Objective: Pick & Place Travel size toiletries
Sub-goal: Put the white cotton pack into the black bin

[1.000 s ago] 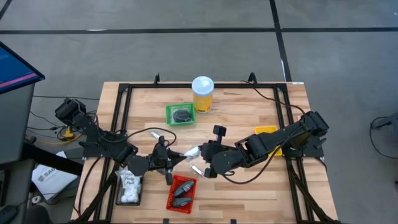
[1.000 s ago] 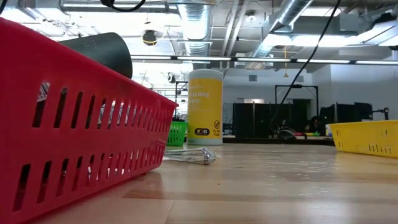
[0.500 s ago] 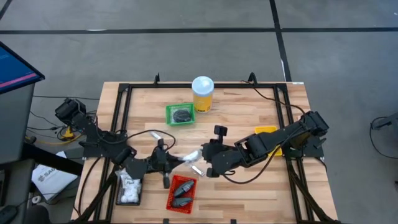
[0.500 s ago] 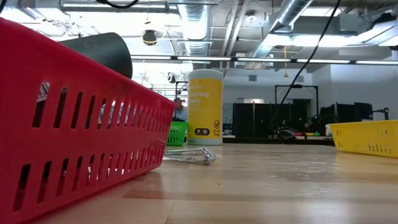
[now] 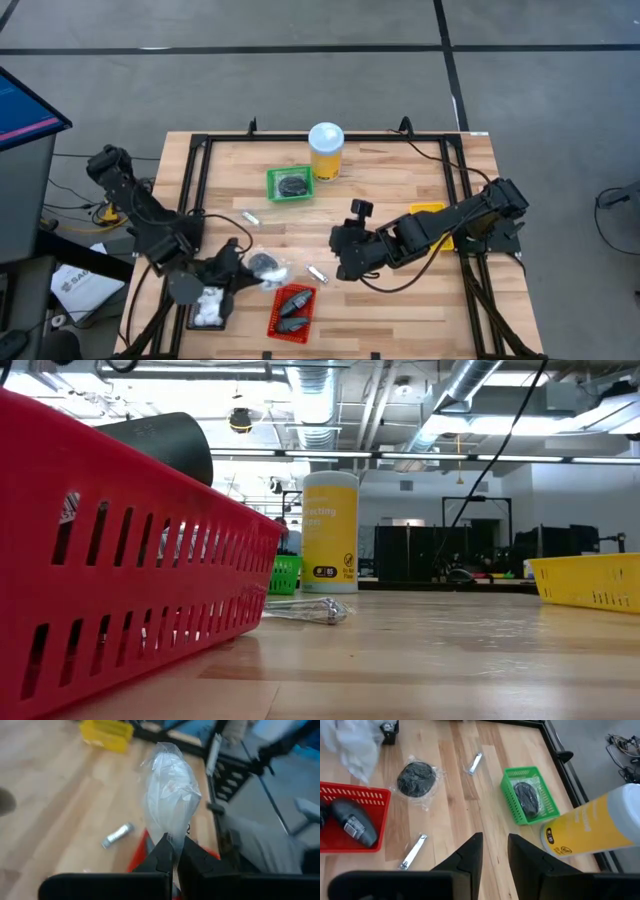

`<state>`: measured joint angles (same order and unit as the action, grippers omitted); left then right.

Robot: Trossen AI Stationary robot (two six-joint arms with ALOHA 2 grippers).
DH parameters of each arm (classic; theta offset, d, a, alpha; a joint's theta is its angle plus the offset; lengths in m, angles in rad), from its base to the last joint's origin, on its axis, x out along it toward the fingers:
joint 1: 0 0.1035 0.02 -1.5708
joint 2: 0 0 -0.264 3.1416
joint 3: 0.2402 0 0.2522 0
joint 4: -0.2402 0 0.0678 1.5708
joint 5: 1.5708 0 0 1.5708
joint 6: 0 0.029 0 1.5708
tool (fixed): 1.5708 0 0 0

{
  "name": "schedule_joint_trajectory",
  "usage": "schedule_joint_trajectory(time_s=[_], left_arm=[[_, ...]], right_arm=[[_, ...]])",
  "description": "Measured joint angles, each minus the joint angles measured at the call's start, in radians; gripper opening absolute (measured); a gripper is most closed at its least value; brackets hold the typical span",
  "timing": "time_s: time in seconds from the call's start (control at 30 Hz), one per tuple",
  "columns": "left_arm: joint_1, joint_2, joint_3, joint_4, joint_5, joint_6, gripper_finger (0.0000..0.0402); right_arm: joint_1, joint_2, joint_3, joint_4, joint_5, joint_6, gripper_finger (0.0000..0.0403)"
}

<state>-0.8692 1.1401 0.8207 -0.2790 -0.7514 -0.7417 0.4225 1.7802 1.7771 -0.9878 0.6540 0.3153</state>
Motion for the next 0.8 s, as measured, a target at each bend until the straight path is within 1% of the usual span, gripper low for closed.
schedule_joint_trajectory(time_s=[0.13,0.3,0.4,0.63,0.8], left_arm=[[-0.011,-0.023,0.0,-0.07,0.108,-0.053,0.0001],[-0.011,-0.036,0.0,-0.193,0.198,-0.181,0.0001],[-0.011,-0.035,0.0,-0.256,0.273,-0.26,0.0001],[-0.01,-0.035,0.0,-0.316,0.461,-0.371,0.0001],[-0.01,-0.04,0.0,-0.388,0.586,-0.468,0.0001]], right_arm=[[0.0,0.0,0.0,0.0,0.0,0.0,0.0082],[0.0,0.0,0.0,-0.006,0.0,0.0,0.0082],[0.0,0.0,0.0,-0.008,0.0,0.0,0.0082],[0.0,0.0,0.0,-0.008,0.0,0.0,0.0082],[0.0,0.0,0.0,-0.008,0.0,0.0,0.0082]])
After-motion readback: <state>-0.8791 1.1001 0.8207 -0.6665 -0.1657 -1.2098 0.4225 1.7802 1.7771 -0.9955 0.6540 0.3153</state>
